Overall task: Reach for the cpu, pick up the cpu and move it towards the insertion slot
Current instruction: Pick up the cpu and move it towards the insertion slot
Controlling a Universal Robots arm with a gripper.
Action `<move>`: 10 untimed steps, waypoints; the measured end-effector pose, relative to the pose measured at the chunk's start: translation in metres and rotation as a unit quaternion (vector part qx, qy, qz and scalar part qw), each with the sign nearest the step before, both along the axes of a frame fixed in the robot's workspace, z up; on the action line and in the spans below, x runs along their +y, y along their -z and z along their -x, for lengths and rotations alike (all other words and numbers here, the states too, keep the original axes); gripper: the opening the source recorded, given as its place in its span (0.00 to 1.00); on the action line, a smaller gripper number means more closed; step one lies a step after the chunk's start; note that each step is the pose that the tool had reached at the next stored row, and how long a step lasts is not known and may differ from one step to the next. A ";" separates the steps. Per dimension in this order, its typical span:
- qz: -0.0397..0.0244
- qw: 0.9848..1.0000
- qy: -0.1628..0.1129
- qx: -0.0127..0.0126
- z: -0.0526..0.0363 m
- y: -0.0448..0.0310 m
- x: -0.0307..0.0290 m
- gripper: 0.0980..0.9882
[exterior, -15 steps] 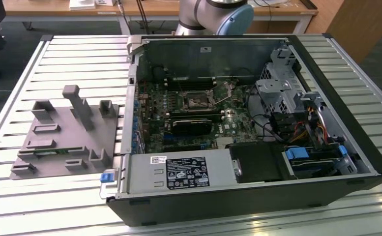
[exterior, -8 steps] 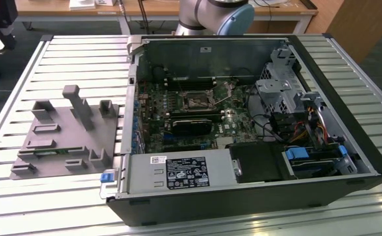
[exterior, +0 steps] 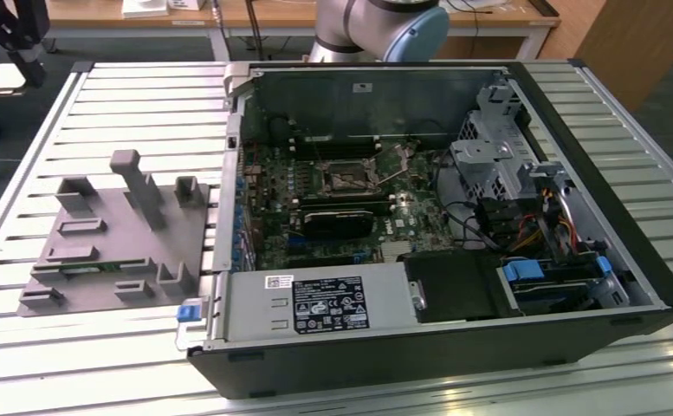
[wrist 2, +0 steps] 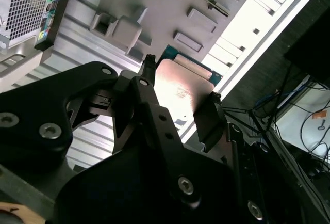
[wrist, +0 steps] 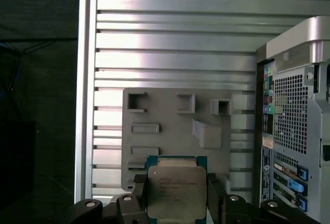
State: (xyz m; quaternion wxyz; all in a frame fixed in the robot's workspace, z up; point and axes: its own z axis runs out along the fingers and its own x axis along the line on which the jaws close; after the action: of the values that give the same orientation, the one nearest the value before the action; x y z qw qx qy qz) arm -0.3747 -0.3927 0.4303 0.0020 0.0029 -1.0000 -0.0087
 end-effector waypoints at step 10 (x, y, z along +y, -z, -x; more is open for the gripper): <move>0.000 1.000 0.000 0.000 -0.0092 0.0000 0.0000 0.50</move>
State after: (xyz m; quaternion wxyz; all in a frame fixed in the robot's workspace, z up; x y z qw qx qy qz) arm -0.3656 -0.3927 0.4303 0.0021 0.0028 -1.0000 -0.0087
